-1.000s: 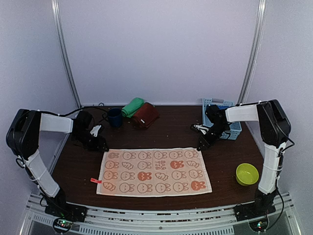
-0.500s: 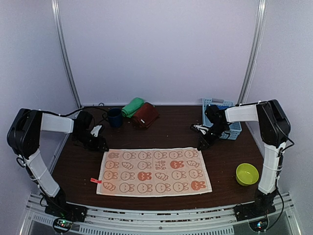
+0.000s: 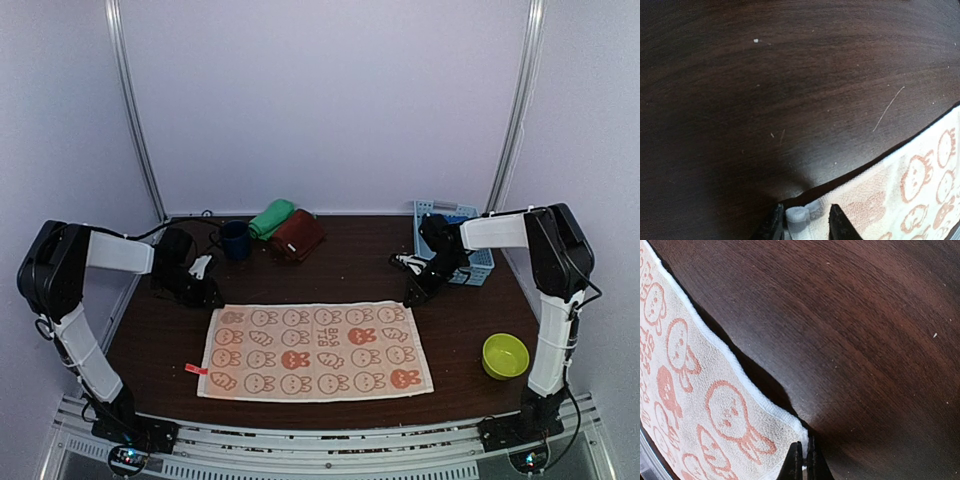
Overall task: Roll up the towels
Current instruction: Pick up the towel from the center of the board.
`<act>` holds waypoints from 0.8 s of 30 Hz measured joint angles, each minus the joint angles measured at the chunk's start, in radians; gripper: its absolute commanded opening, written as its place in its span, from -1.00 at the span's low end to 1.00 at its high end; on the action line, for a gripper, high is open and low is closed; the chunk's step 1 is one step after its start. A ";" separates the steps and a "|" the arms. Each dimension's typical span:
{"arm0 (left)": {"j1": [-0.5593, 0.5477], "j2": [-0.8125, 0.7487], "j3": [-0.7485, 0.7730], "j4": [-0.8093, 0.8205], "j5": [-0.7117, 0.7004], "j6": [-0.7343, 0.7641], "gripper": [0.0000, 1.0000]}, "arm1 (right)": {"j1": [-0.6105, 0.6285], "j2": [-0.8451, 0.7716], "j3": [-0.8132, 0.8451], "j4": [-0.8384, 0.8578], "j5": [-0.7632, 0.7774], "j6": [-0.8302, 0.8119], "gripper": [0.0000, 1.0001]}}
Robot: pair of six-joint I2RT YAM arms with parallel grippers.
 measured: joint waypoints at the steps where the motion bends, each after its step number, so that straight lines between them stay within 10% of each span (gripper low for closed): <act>1: -0.011 0.000 0.000 0.001 -0.008 0.000 -0.46 | 0.000 0.000 0.000 0.000 0.000 0.000 -0.95; 11: -0.065 0.004 0.006 0.007 -0.113 -0.020 -0.99 | 0.000 0.000 0.000 0.007 0.006 0.000 -1.00; 24: -0.069 -0.157 0.016 -0.017 -0.130 -0.034 -1.00 | 0.000 -0.167 -0.002 0.055 0.089 -0.004 -1.00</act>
